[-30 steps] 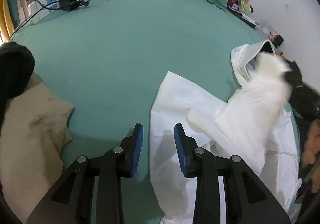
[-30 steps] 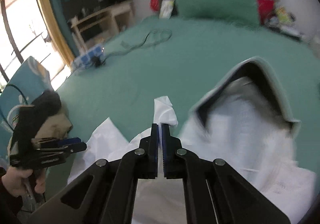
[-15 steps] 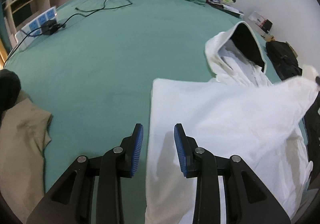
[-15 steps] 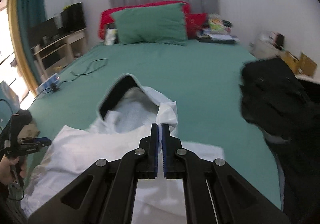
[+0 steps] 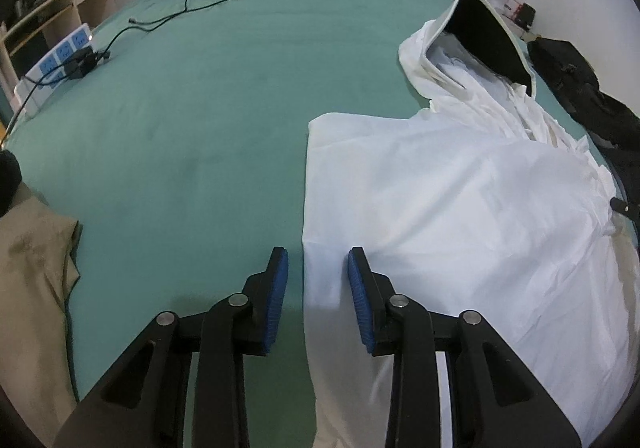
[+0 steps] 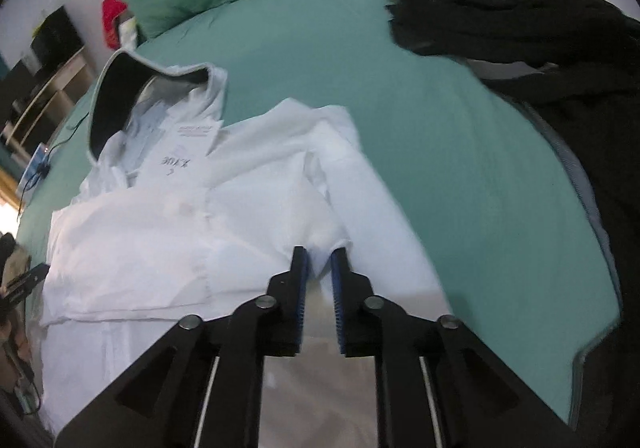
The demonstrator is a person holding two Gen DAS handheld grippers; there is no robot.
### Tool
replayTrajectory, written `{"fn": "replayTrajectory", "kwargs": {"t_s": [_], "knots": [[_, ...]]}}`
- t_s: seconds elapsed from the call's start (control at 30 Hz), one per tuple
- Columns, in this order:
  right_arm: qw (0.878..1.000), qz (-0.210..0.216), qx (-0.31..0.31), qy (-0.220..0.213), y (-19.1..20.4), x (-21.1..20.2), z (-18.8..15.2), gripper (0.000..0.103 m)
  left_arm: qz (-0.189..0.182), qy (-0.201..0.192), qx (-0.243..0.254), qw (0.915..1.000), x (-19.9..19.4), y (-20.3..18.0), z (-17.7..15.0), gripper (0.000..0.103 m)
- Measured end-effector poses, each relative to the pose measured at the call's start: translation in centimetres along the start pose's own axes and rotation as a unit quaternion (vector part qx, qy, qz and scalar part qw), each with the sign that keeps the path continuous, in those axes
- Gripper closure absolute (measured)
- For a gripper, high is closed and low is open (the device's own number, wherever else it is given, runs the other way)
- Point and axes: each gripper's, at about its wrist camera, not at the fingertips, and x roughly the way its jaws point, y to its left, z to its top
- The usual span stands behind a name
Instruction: Fold large clothes
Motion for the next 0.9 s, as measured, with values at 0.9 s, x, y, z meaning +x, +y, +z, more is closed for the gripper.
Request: {"fn": "replayTrajectory", "kwargs": {"t_s": [0.9], "knots": [[0.981,0.039,-0.169,-0.091,8.0,2.8,6.8,0.048,-0.01,-0.035,-0.079,0.9962,-1.5,-1.7,5.2,0.068]]}}
